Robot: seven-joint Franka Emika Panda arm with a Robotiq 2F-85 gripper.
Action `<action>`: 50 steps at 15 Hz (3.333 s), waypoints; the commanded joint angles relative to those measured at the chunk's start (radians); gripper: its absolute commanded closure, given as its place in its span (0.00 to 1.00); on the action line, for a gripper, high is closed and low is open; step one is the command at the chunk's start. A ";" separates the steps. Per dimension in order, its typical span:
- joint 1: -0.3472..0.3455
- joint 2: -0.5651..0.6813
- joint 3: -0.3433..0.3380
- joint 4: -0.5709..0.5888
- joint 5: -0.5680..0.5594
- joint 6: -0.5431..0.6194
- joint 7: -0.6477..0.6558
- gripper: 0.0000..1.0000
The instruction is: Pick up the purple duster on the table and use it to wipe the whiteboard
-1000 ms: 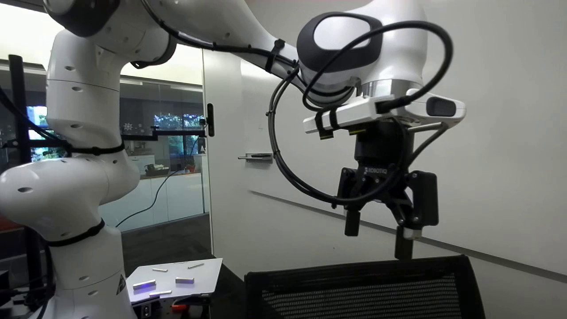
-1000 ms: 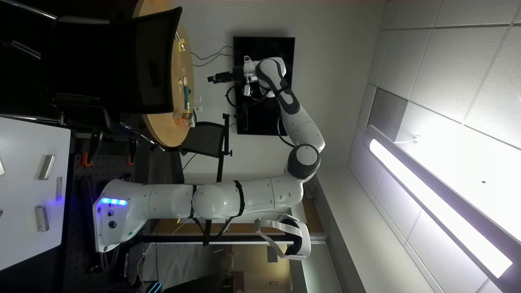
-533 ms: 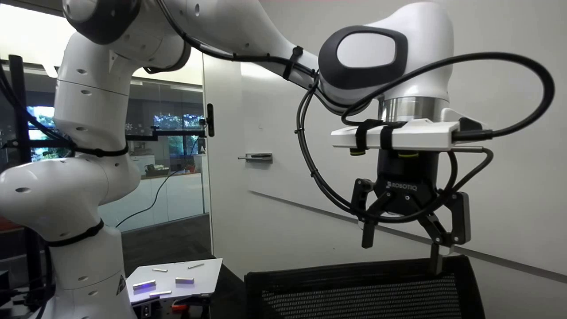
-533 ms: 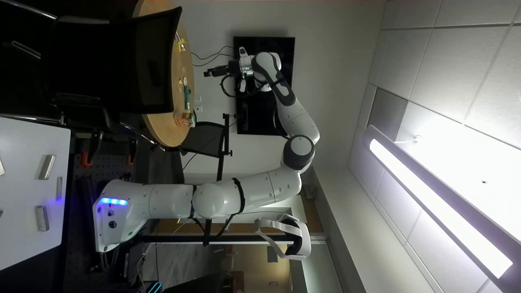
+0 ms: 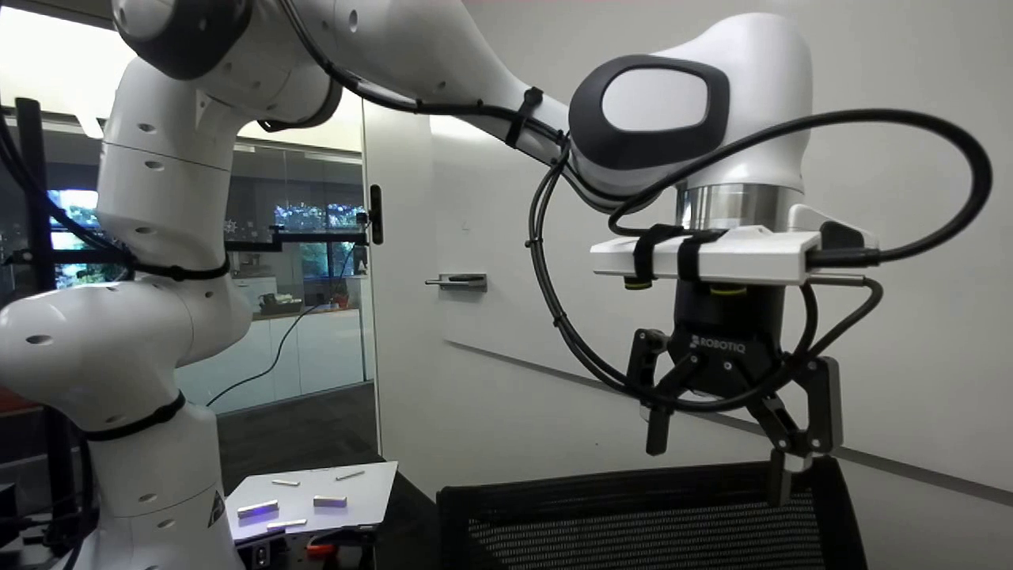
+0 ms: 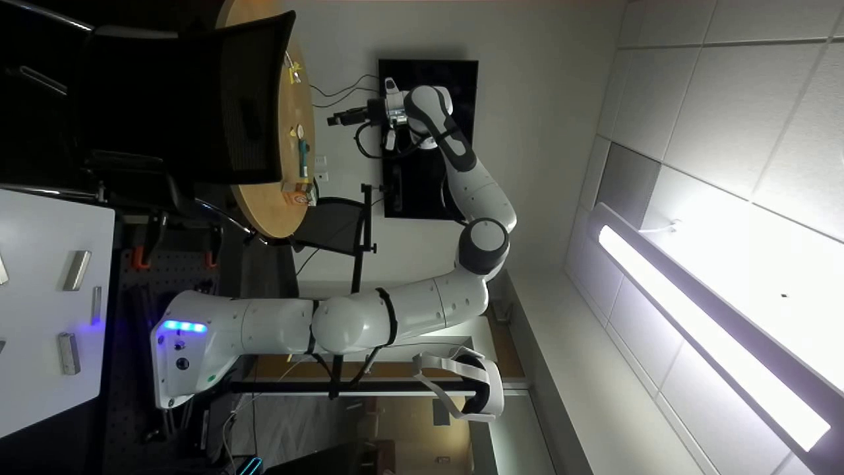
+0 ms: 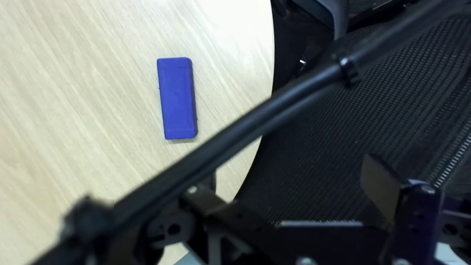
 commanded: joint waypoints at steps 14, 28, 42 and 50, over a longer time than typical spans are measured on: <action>-0.166 0.371 -0.008 0.196 -0.051 0.202 -0.214 0.00; -0.137 0.499 -0.013 0.227 -0.073 0.353 -0.099 0.00; -0.153 0.552 0.009 0.244 -0.069 0.340 -0.104 0.00; -0.153 0.604 0.019 0.286 -0.067 0.351 -0.100 0.00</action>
